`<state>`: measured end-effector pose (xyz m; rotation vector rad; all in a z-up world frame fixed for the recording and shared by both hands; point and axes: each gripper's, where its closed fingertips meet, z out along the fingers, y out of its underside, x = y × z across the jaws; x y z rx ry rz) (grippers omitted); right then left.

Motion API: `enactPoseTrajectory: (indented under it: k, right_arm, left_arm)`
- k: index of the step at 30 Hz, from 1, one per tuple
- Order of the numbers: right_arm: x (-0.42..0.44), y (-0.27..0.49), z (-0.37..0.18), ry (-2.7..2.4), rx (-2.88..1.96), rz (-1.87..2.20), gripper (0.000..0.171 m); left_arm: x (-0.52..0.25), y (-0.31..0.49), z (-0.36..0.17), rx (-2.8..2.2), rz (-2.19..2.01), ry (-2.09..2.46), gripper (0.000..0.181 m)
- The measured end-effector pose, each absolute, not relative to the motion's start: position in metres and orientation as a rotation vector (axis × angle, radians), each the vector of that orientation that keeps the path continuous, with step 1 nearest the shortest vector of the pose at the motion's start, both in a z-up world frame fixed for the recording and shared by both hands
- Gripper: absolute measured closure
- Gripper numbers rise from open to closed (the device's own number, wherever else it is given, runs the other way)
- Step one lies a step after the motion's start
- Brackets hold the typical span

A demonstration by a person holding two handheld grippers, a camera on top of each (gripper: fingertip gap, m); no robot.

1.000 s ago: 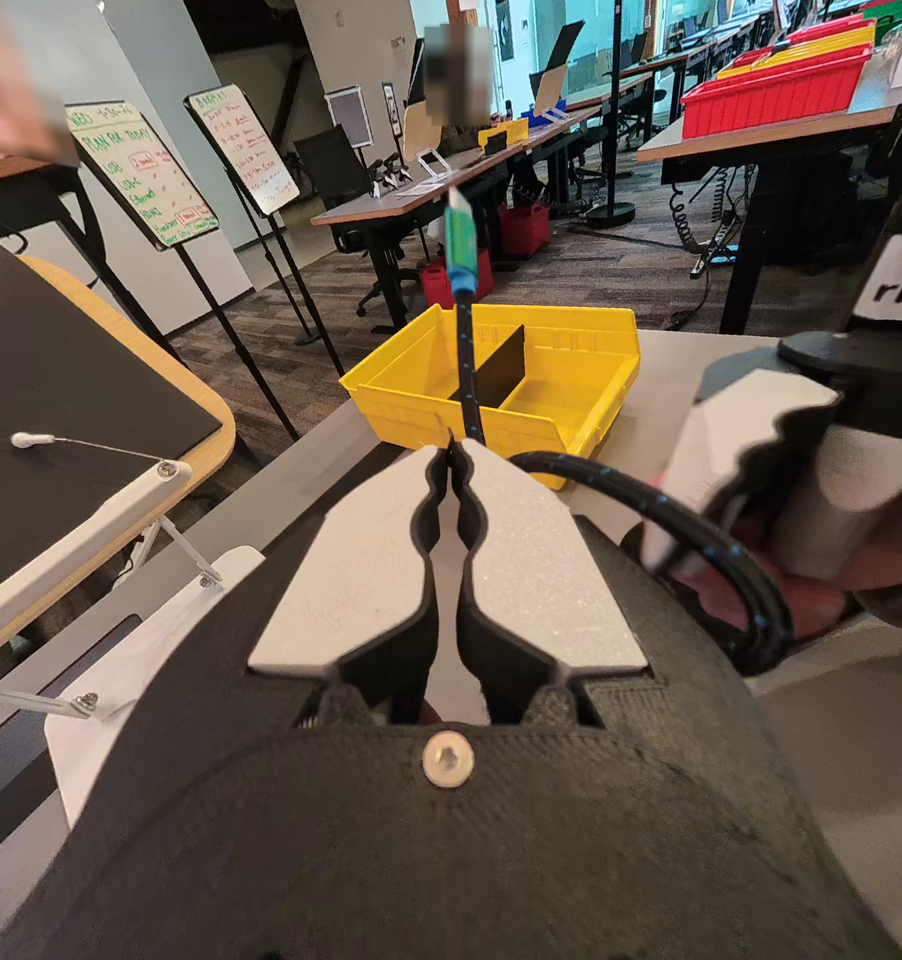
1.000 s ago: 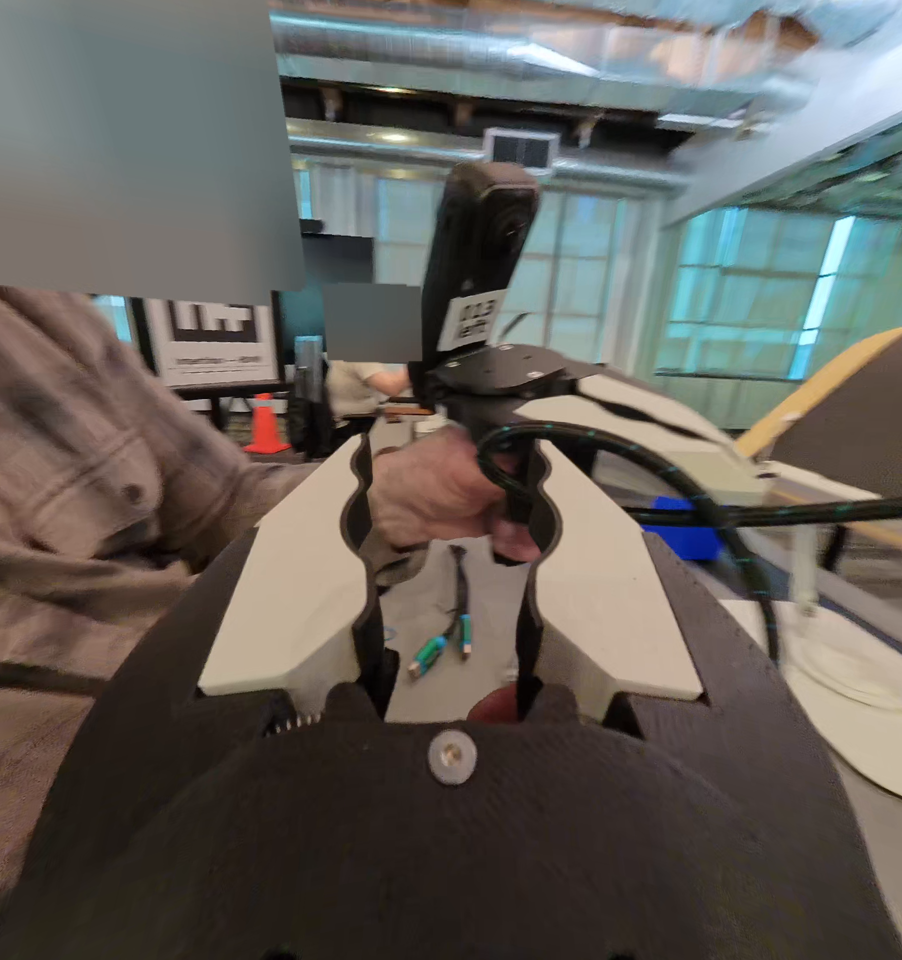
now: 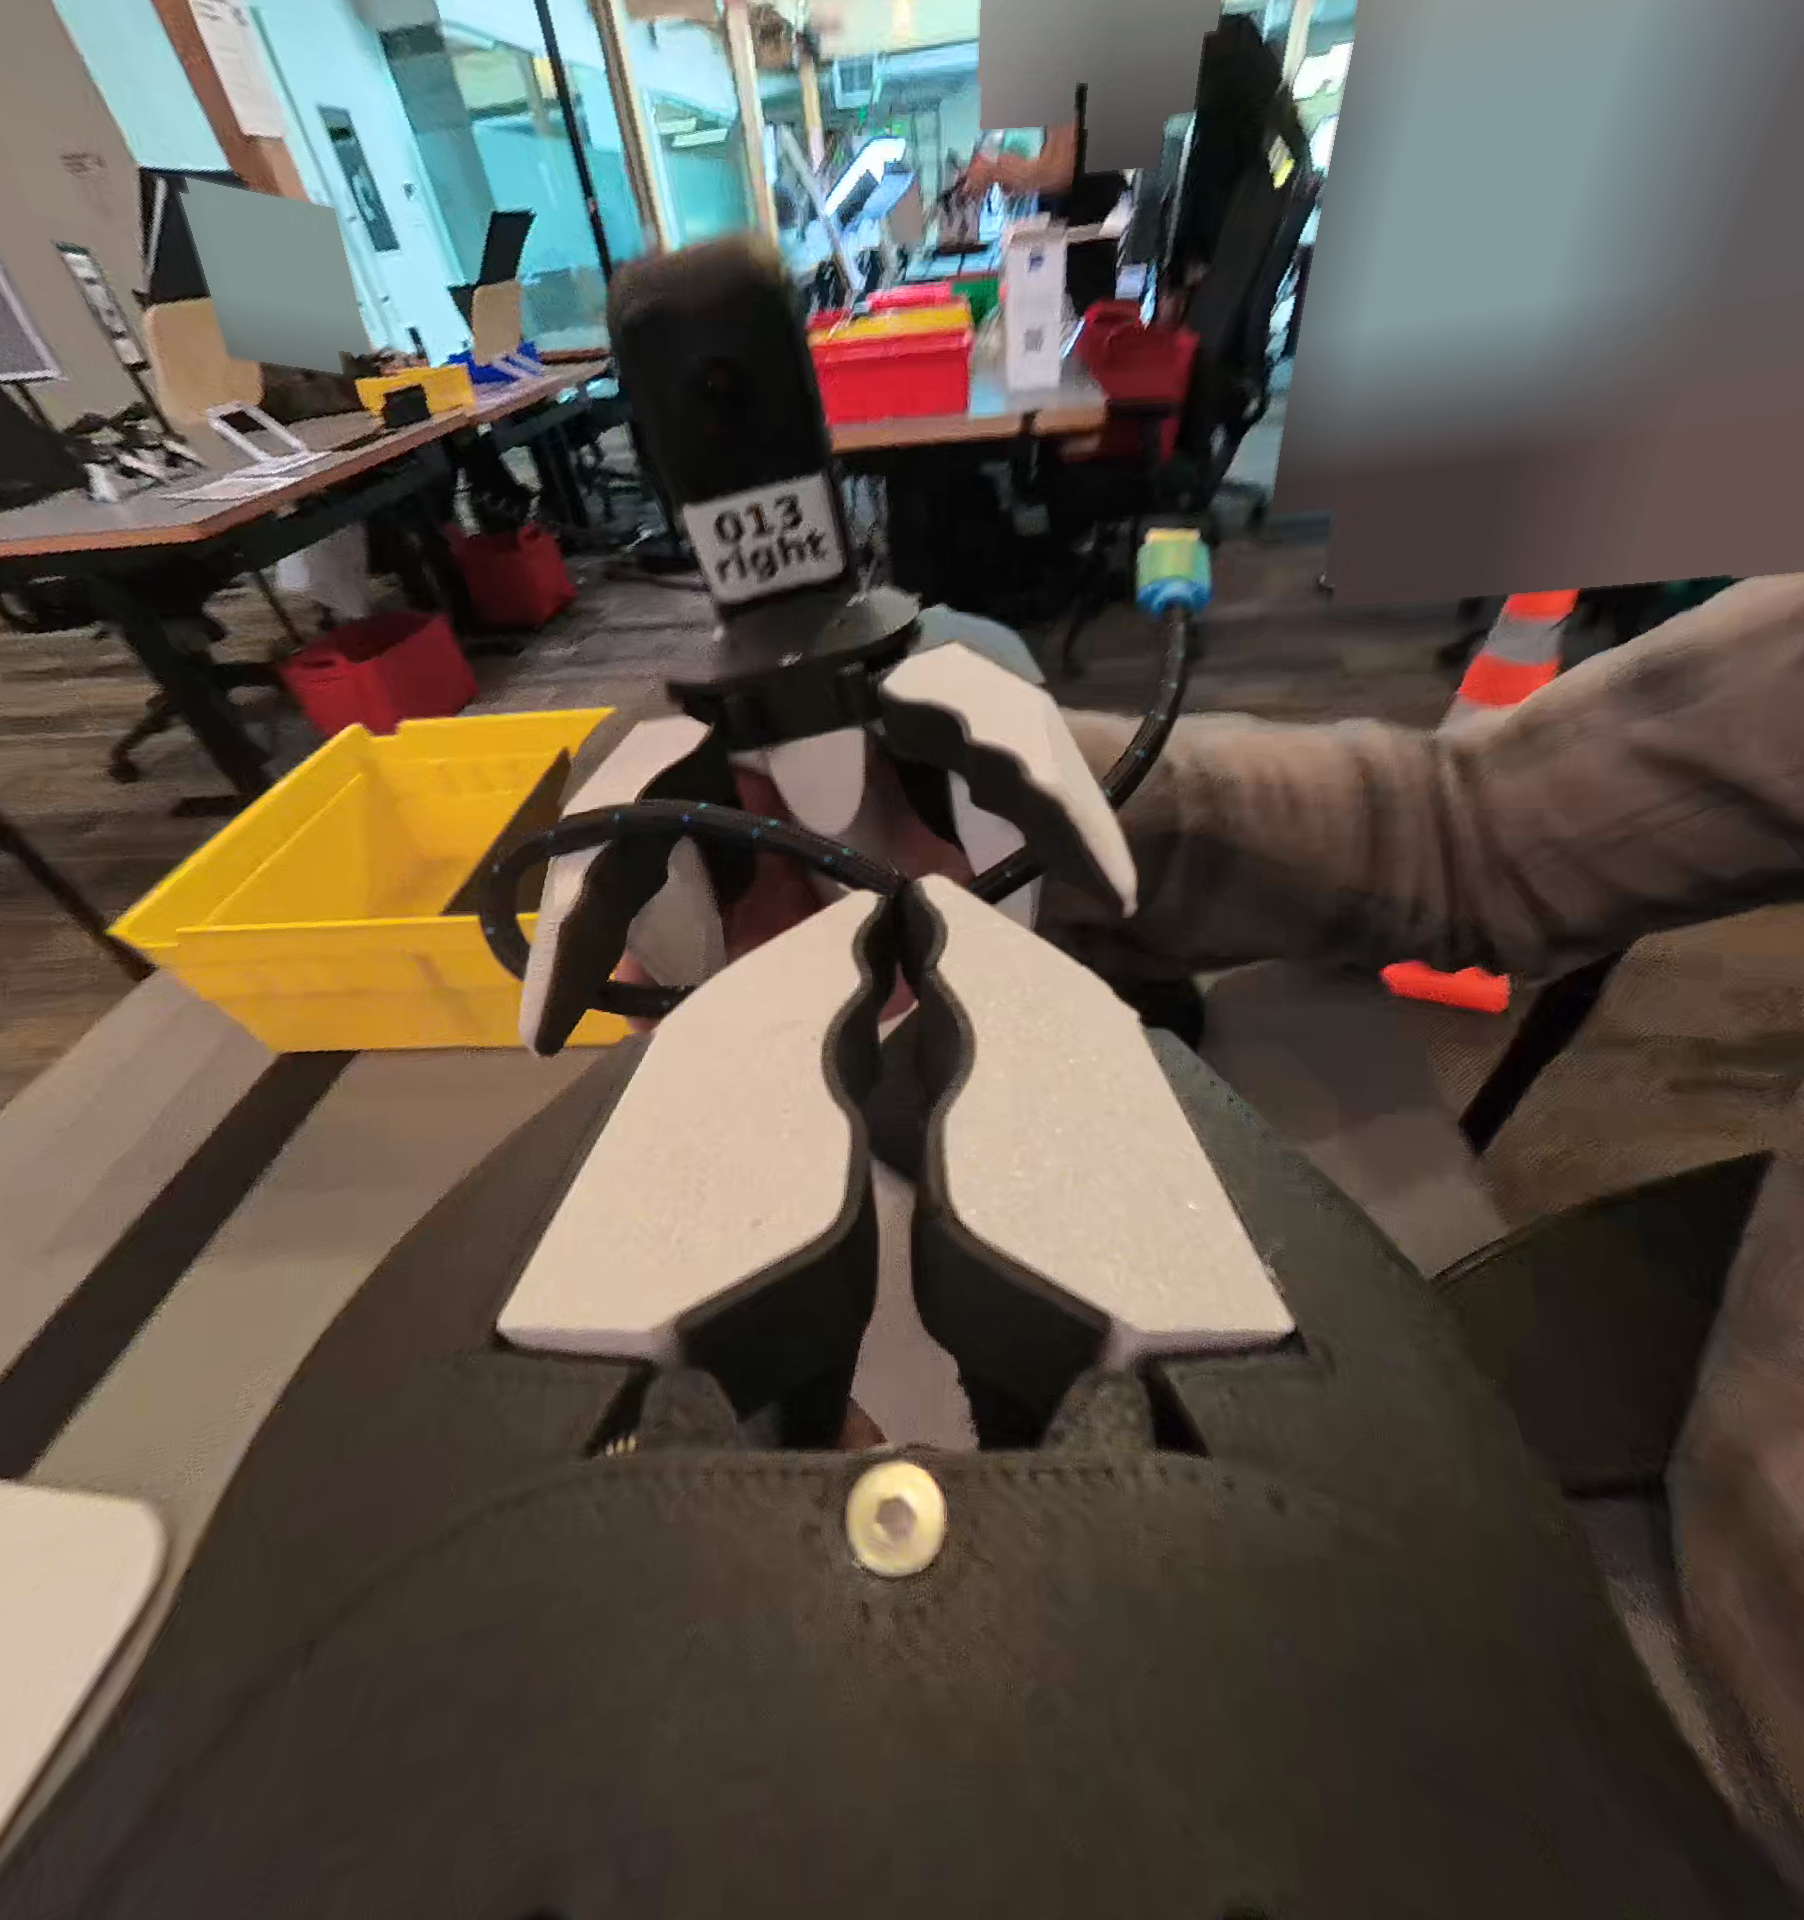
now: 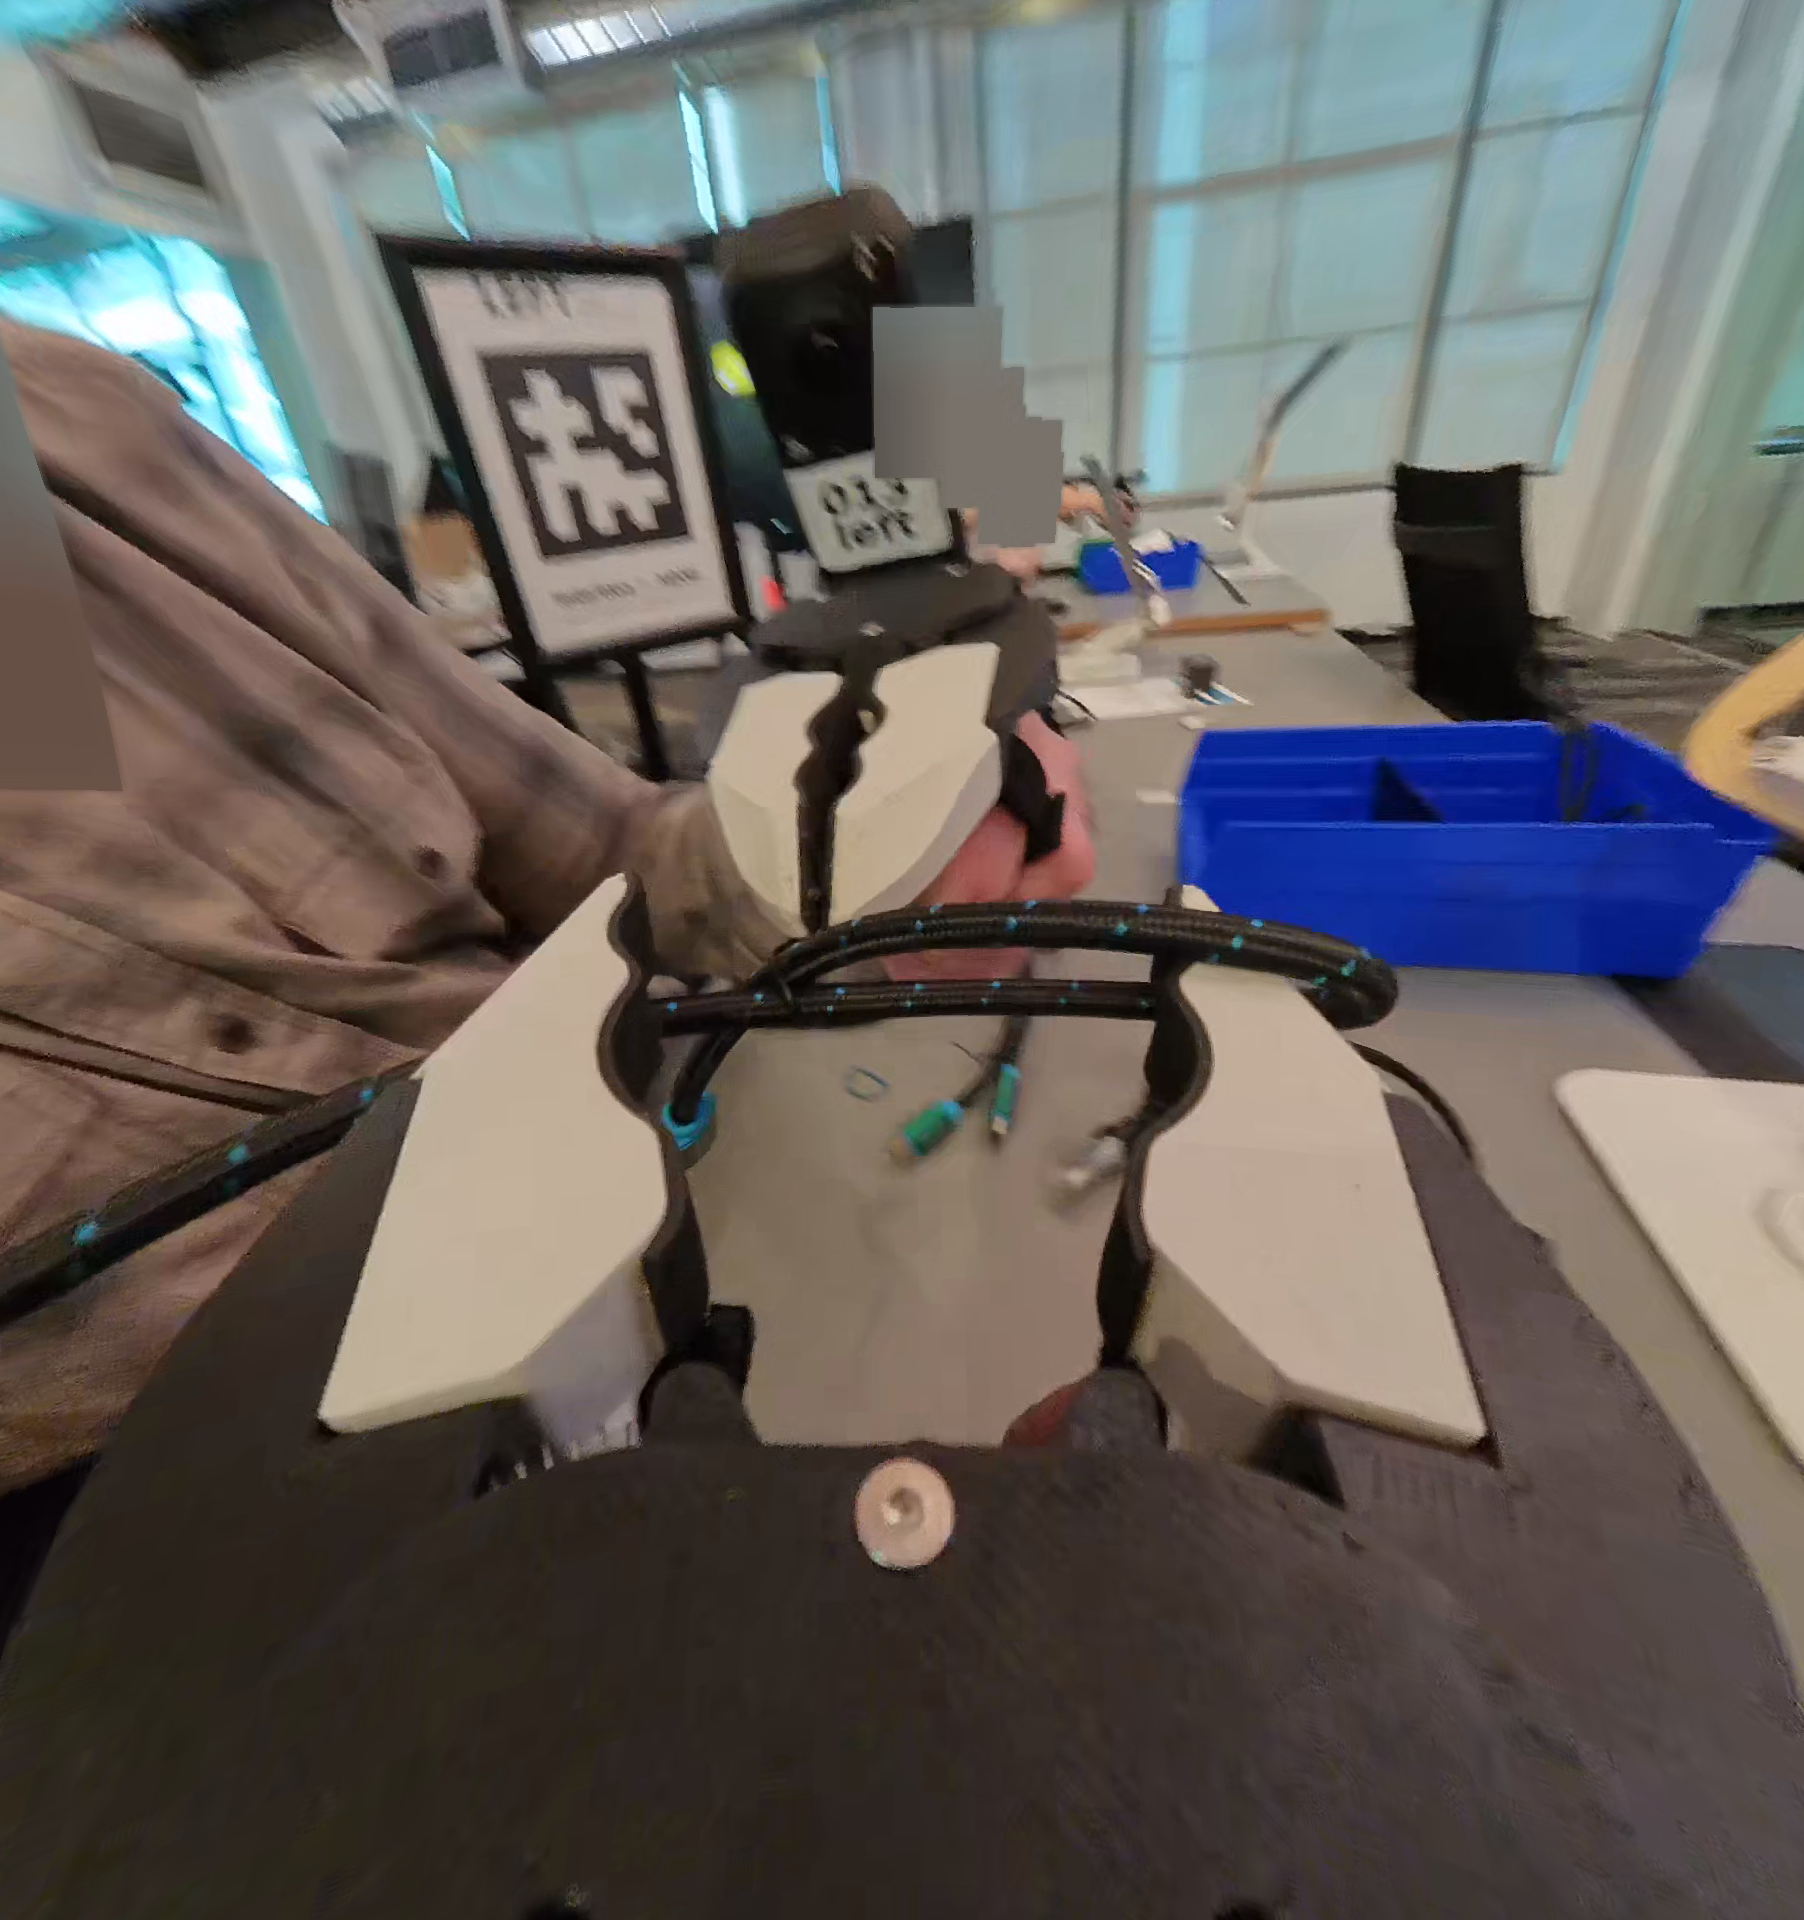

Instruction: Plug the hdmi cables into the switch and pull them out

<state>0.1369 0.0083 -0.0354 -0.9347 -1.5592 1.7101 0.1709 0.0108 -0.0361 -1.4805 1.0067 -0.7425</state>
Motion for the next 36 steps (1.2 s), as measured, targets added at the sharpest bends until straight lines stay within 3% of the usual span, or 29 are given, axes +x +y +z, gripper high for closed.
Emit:
enactPoseTrajectory:
  k: [5, 12, 21, 27, 31, 36]
  right_arm:
    - [0.160, 0.001, -0.025, -1.466, -0.801, 2.093, 0.070]
    - [0.179, 0.009, -0.008, -1.295, -0.612, 2.178, 0.068]
    - [0.155, 0.020, -0.021, -1.343, -0.732, 1.787, 0.099]
    - [0.172, 0.022, -0.009, -1.339, -0.765, 1.497, 0.096]
    - [0.178, 0.029, 0.004, -1.241, -0.759, 1.356, 0.107]
    - [0.176, 0.045, 0.026, -1.138, -0.812, 1.221, 0.137]
  left_arm:
    - [0.168, 0.005, -0.020, -1.392, -0.988, 0.907, 0.181]
    - [0.163, 0.002, 0.001, -1.289, -1.243, 0.755, 0.181]
    - [0.174, -0.001, -0.004, -1.314, -1.293, 0.767, 0.181]
    - [0.168, 0.008, -0.013, -1.363, -1.264, 0.724, 0.180]
    - [0.174, 0.009, -0.023, -1.402, -1.251, 0.749, 0.181]
    - [0.183, 0.008, -0.036, -1.464, -1.132, 0.853, 0.181]
